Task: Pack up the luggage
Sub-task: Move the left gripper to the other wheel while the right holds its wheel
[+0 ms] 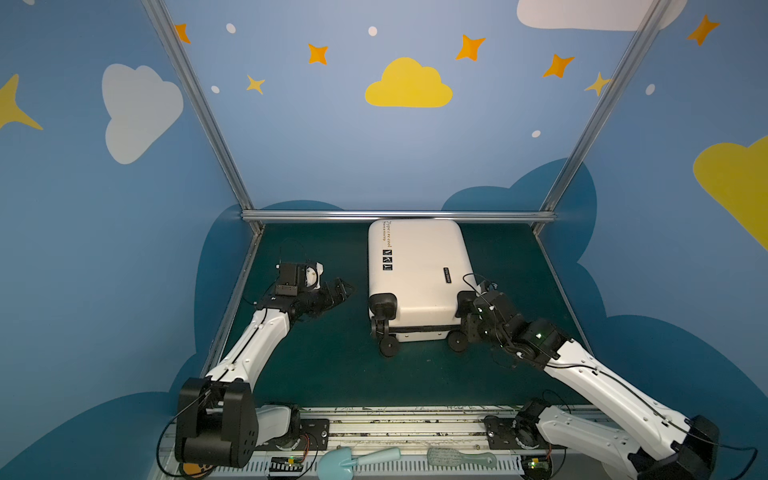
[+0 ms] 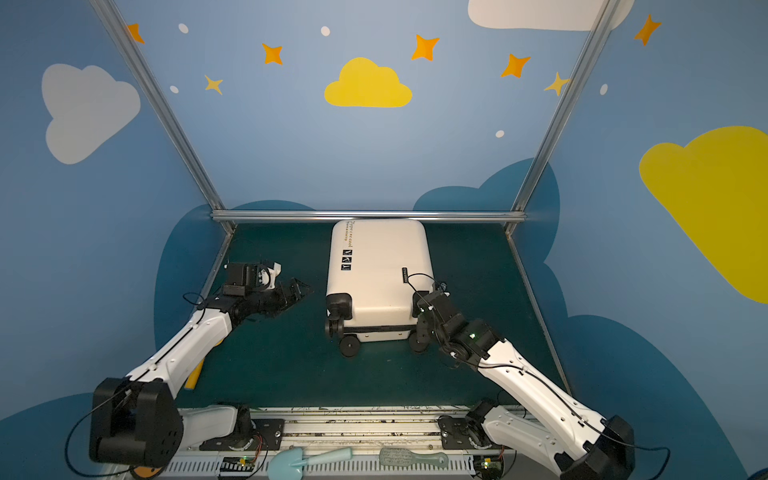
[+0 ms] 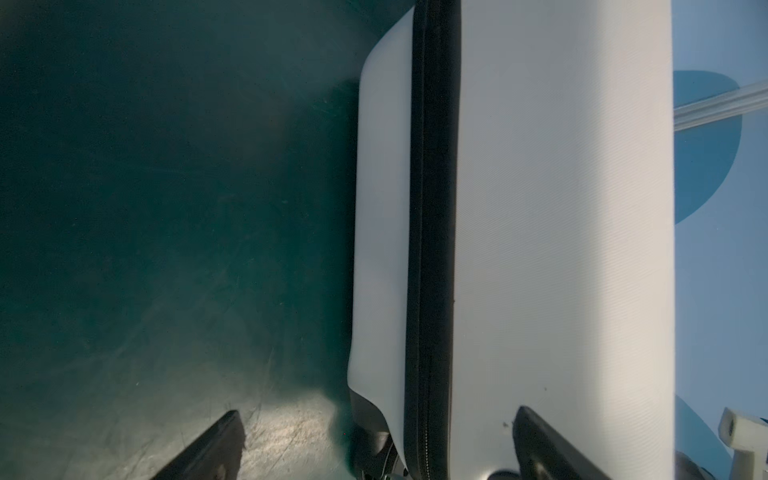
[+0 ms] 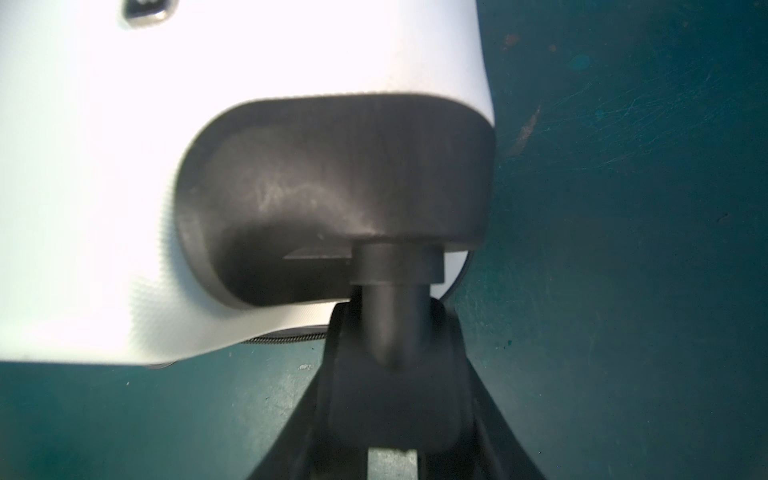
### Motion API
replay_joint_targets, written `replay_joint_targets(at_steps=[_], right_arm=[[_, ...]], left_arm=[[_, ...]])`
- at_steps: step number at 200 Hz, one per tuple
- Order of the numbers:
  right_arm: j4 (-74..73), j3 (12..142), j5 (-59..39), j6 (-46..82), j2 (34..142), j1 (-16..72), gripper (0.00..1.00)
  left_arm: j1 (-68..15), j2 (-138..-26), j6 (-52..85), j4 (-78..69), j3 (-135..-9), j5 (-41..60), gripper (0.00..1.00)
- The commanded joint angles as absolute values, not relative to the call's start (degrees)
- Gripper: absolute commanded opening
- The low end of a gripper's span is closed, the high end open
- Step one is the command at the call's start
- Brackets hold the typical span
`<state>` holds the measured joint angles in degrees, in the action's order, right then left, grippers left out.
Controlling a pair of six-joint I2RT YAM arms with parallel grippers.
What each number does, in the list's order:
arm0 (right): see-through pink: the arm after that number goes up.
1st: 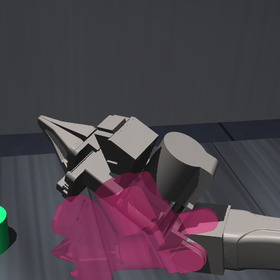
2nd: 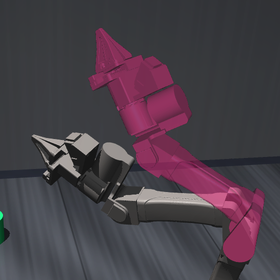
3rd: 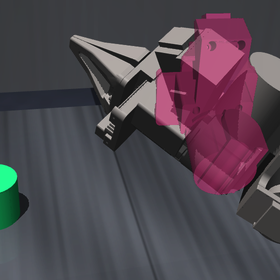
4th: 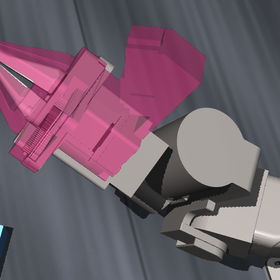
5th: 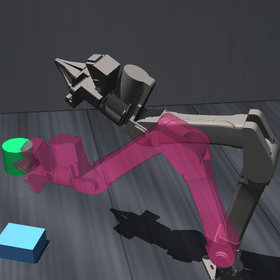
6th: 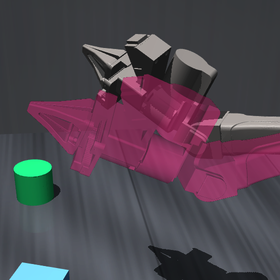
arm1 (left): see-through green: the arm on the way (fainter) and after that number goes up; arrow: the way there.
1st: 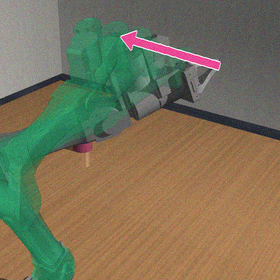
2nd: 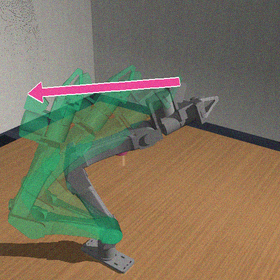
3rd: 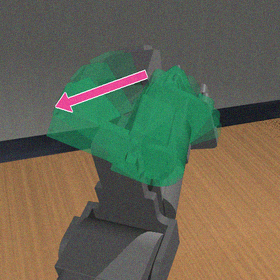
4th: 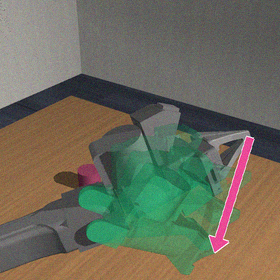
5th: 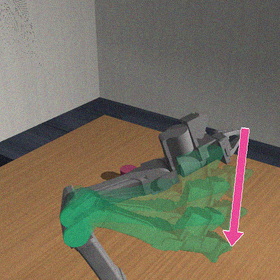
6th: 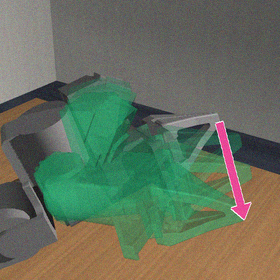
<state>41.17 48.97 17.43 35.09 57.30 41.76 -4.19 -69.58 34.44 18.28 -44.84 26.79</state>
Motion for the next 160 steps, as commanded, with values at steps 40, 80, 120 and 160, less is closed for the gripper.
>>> replay_joint_targets(at_steps=[40,80,120,160], right_arm=[[39.49,45.66,15.19,35.09,59.16,40.94,0.0],[38.9,45.01,13.3,34.69,58.54,40.87,0.0],[39.31,44.27,11.52,35.53,58.54,40.87,0.0],[38.51,44.01,9.55,35.55,58.7,40.91,0.0]], left_arm=[[-9.9,-56.8,37.96,14.49,-31.46,22.89,1.0],[-18.77,-50.87,39.54,4.97,-20.86,15.67,1.0],[-27.5,-46.88,37.81,-10.3,-10.99,6.77,0.98],[-31.79,-46.41,30.38,-20.21,-6.99,1.7,0.94]])
